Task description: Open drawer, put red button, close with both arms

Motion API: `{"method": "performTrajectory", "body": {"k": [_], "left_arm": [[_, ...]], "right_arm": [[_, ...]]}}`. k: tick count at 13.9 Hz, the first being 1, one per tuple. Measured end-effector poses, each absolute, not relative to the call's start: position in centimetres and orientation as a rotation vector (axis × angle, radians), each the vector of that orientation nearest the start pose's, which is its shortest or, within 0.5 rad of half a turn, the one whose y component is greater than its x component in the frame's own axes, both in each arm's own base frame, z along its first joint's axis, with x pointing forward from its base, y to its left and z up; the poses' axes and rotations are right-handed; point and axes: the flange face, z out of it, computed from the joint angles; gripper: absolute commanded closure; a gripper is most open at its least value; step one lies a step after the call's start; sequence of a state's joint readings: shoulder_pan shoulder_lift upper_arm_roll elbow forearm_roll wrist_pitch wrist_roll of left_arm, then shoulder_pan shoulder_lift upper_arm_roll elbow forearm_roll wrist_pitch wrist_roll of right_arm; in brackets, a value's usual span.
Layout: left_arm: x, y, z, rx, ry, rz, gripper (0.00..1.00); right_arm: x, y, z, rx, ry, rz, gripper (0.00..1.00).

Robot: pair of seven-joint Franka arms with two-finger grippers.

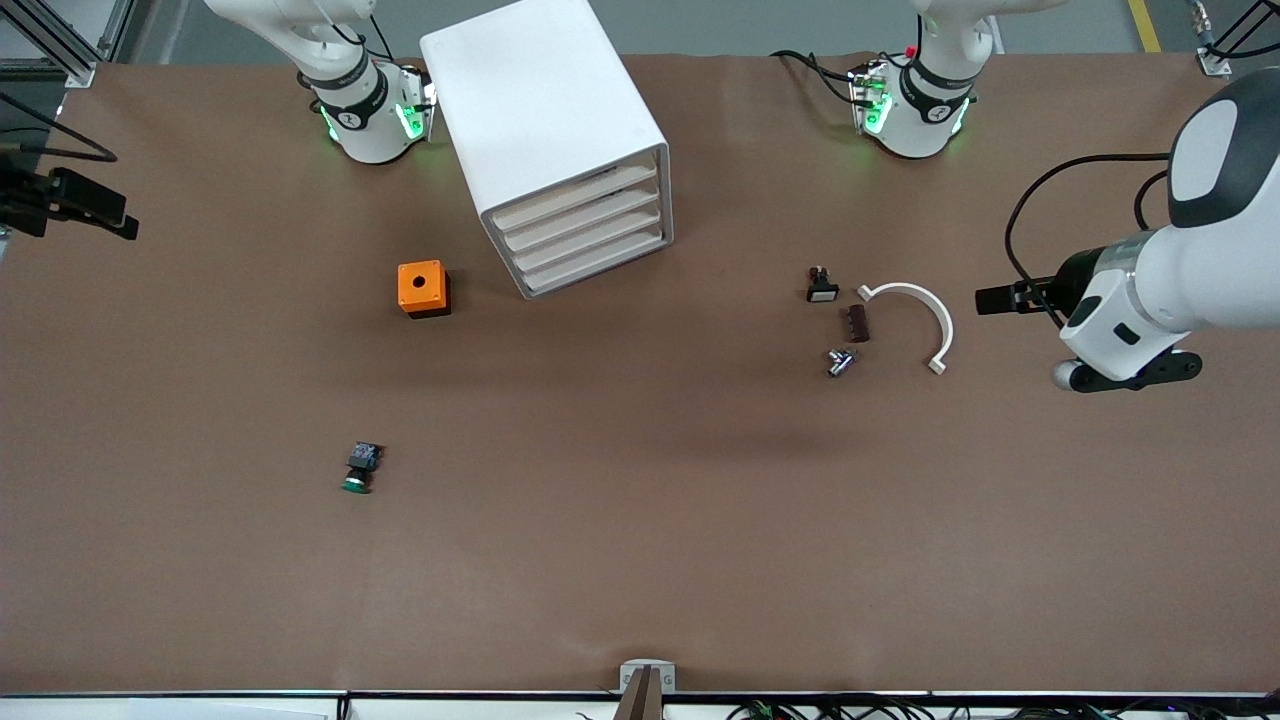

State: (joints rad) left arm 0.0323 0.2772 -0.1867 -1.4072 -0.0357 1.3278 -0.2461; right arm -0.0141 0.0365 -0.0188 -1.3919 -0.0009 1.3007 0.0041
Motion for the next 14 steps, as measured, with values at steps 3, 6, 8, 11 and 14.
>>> {"method": "performTrajectory", "body": {"k": [3, 6, 8, 11, 14], "left_arm": [[58.4, -5.4, 52.0, -3.093, -0.101, 0.556, 0.01], [57.1, -3.6, 50.9, -3.119, -0.094, 0.439, 0.01], [56.2, -2.9, 51.0, -3.137, -0.101, 0.35, 0.01], [55.9, -2.6, 53.8, -3.156, -0.105, 0.217, 0.01], [55.9, -3.2, 58.0, -3.169, -0.086, 0.081, 0.01]], "right_arm": [[53.8, -1.7, 66.6, -3.137, 0.056, 0.162, 0.0], [53.8, -1.8, 65.9, -3.141, 0.057, 0.045, 0.0], [52.7, -1.9, 65.4, -3.14, 0.061, 0.025, 0.0], [51.4, -2.0, 65.2, -3.139, 0.065, 0.035, 0.0], [51.0, -2.0, 64.4, -3.138, 0.065, 0.062, 0.0]]}}
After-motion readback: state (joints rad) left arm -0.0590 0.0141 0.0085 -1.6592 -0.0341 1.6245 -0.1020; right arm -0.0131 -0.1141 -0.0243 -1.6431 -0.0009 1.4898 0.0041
